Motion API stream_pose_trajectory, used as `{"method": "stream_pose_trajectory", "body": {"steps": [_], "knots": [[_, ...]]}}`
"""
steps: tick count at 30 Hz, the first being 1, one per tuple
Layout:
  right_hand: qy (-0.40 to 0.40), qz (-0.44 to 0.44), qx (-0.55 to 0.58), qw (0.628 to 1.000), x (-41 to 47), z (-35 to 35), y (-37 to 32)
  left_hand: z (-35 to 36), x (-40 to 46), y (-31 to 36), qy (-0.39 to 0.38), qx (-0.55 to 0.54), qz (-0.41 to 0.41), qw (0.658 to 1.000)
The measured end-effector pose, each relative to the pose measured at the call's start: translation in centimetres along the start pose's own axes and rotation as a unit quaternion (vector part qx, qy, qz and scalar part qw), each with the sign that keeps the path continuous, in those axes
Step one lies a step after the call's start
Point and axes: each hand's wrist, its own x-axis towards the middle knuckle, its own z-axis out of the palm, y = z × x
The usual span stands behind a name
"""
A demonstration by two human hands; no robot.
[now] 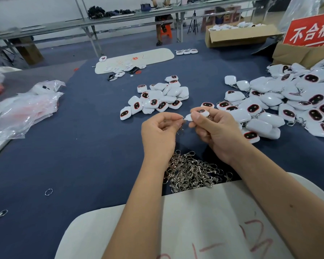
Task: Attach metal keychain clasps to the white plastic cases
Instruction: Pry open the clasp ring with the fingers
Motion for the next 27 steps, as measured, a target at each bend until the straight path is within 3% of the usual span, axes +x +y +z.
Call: {"method": "stream_pose_trajectory", "body": {"steps": [4, 7, 11, 15, 22, 27], "knots": [[0.016, 0.000, -0.039, 0.999, -0.1, 0.2, -0.2, -0.4, -0.1, -0.2, -0.055, 0.148, 0.105, 0.982], [0.035, -0.004, -0.055, 0.998, -0.2, 0.4, -0.2, -0.3, -0.3, -0.2, -0.058, 0.180, 0.143, 0.971], [0.033, -0.020, -0.018, 0.999, -0.1, 0.4, -0.3, 0.5, -0.5, -0.1, -0.033, 0.053, 0.028, 0.998], [-0.005, -0.041, 0.018, 0.999, -0.1, 0.2, -0.4, 0.6, -0.4, 0.1, -0.084, -0.063, -0.089, 0.991], [-0.015, -0.044, 0.020, 0.999, -0.3, 0.4, -0.2, 0.4, -0.3, 0.2, -0.042, -0.134, -0.132, 0.981], [-0.024, -0.039, 0.013, 0.999, -0.3, 0.5, -0.2, 0.4, -0.4, 0.4, -0.006, -0.122, -0.070, 0.990]]}}
